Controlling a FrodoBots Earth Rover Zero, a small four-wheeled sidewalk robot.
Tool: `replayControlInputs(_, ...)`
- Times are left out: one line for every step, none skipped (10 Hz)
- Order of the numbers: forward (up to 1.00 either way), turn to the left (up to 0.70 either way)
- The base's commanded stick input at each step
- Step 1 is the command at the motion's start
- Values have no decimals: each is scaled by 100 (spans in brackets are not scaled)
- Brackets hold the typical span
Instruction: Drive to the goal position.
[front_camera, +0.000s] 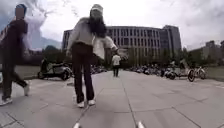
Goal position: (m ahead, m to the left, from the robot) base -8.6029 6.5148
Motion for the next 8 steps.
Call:
replayControlInputs(22,-53)
replayControlInputs(0,-64)
replayControlInputs(0,-36)
replayControlInputs(0,0)
replayControlInputs(0,0)
replayControlInputs(0,0)
replayControlInputs(0,0)
replayControlInputs(0,0)
